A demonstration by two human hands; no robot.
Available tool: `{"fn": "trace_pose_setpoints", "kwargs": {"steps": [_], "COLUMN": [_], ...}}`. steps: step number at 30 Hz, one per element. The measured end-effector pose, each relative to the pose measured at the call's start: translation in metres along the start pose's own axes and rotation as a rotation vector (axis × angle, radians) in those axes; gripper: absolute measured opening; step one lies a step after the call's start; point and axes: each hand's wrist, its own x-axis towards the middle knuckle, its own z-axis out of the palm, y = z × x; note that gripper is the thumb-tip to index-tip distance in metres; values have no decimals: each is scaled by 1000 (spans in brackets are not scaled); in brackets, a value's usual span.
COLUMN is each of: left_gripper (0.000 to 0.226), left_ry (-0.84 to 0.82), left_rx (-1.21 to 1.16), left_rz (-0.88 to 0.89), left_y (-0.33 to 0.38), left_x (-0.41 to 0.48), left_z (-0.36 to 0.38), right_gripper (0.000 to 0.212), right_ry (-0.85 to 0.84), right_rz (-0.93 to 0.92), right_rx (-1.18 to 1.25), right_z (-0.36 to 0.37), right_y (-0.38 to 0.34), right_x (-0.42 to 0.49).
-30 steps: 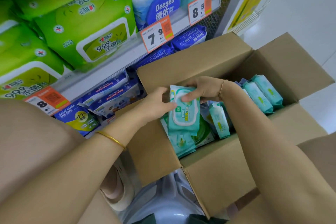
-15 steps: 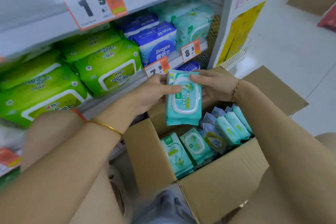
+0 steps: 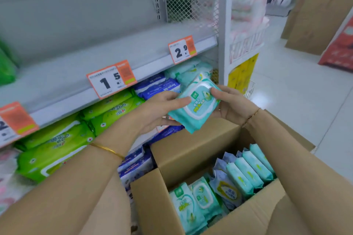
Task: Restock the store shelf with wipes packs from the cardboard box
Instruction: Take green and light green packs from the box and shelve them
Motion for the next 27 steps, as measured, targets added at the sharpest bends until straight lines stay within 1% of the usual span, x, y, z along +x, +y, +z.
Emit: {"fn": "trace_pose_setpoints", "kwargs": {"steps": [2,3,4,6,7,8,11,14,16,17,19,21,23,27], "left_gripper": [35,40,39,23,15,12,15,30,47,51,52,52,51,47], "left_ry": [43,70,90,118,138,170,333,530,641,676,699,688,682,596], "left_rx": [81,110,136,151,148,159,266,353,373,401,489,533,544,491], "left_rz": [56,76,95,138,166,204,357,479,478,456,396,363,354,331], "left_y": [13,21,31,58,75,92,138,160,160,158,150,143,140,147], "left_x": [10,16,22,35,41,47,66,93,115,125,141,153,159,164], "left_z": [-3,-4,-6,-14,-20,-26,-48,-70,-85,-90,-95,-94,-92,-89], "right_gripper": [92,88,79,45,32,26,22,19,16,15,14,16,19,16], "right_ry": [32,54,85,172,214,254,379,479,512,526,555,568,572,577], "right_rz": [-11,-20,-38,-99,-134,-171,-250,-255,-219,-200,-160,-123,-96,-62], "right_rx": [19,23,20,1,-23,-58,-145,-182,-201,-207,-243,-273,-284,-309], "right_z": [3,6,9,15,19,23,32,31,27,25,20,16,13,11], "right_y": [-9,-15,-21,-39,-49,-61,-91,-100,-92,-85,-71,-58,-50,-42], "right_x": [10,16,22,38,47,56,81,98,105,107,112,116,120,122]}}
